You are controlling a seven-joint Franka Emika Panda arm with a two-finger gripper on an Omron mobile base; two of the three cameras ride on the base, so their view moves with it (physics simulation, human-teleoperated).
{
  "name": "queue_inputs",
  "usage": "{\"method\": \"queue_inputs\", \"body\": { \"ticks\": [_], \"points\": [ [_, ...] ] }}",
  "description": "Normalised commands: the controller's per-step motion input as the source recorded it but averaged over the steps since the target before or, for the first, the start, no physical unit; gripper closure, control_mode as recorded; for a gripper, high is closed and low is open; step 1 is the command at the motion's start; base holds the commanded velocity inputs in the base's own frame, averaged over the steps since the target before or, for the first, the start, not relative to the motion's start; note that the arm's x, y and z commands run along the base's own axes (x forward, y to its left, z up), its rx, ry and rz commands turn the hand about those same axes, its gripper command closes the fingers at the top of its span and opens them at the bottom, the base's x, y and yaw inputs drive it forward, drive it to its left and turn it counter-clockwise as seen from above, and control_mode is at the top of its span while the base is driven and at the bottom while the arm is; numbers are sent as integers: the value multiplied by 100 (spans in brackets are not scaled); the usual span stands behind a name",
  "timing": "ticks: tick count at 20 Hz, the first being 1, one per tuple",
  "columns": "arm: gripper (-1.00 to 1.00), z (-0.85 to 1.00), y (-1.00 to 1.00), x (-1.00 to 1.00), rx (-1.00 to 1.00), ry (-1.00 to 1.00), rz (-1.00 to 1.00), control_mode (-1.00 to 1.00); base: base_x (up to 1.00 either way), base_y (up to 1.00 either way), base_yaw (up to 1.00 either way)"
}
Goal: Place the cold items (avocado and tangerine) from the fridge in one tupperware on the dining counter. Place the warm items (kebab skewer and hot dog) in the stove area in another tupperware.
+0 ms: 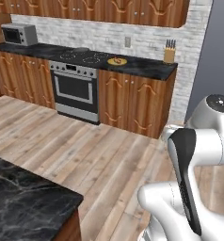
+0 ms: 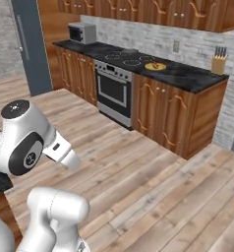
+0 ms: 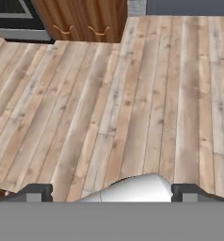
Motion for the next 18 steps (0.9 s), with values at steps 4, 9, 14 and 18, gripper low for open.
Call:
{"method": "queue_inputs", "body": {
  "ticks": [4,9,14,18],
  "points": [
    [-100,0,0,0,0,0,0,100,100,-69,20],
    [-100,0,0,0,0,0,0,100,100,-63,20],
    [-100,0,0,0,0,0,0,100,100,-50,17],
    [-100,0,0,0,0,0,0,100,100,-18,3]
  ]
}}
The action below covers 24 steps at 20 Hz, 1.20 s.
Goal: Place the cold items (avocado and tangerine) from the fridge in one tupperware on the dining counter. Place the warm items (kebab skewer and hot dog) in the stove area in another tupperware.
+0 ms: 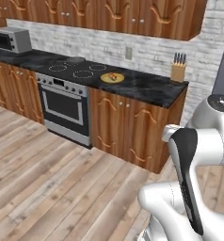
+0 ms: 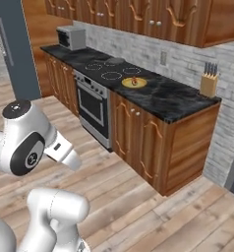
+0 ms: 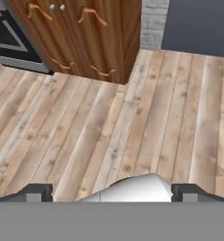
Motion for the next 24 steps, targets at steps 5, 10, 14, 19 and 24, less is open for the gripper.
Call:
{"method": "queue_inputs", "body": {
  "ticks": [5,10,14,19,24],
  "points": [
    [-100,0,0,0,0,0,0,100,100,4,0],
    [-100,0,0,0,0,0,0,100,100,23,-3],
    [-100,0,0,0,0,0,0,100,95,44,-21],
    [-100,0,0,0,0,0,0,100,79,62,-42],
    [-100,0,0,0,0,0,0,100,76,51,-43]
  ]
}}
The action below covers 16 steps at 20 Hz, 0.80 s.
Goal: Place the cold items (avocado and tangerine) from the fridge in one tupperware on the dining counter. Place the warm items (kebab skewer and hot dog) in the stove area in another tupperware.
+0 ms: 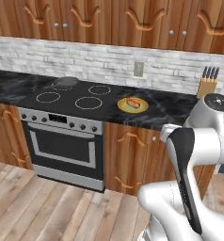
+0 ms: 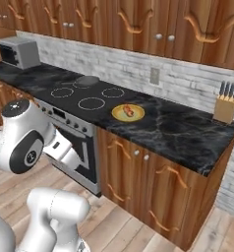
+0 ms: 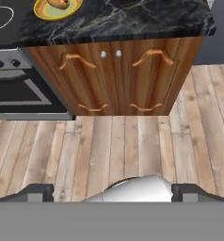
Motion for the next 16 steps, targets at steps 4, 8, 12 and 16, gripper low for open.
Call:
{"method": "queue_inputs", "body": {
  "ticks": [4,8,12,16],
  "points": [
    [-100,0,0,0,0,0,0,100,80,29,-38],
    [-100,0,0,0,0,0,0,100,77,34,-39],
    [-100,0,0,0,0,0,0,100,67,38,-40],
    [-100,0,0,0,0,0,0,100,52,42,-42]
  ]
}}
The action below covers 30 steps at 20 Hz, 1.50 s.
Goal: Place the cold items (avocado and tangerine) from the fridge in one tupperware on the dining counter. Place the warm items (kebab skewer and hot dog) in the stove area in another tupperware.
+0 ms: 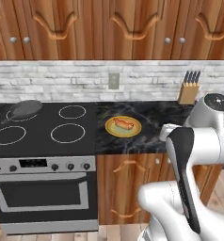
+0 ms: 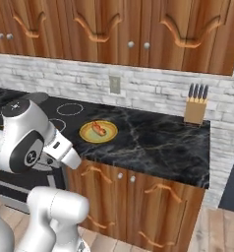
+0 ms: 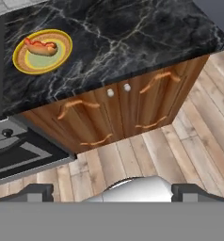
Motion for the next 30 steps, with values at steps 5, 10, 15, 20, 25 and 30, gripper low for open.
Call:
{"method": "queue_inputs", "body": {
  "ticks": [5,10,15,20,25,30],
  "points": [
    [-100,0,0,0,0,0,0,100,53,43,-17],
    [-100,0,0,0,0,0,0,100,63,34,0],
    [-100,0,0,0,0,0,0,100,75,1,15],
    [-100,-39,-12,62,3,1,44,-100,0,0,0],
    [-100,-69,-1,43,-13,-1,55,-100,0,0,0],
    [-100,-56,2,32,-26,-2,31,-100,0,0,0]
  ]
}}
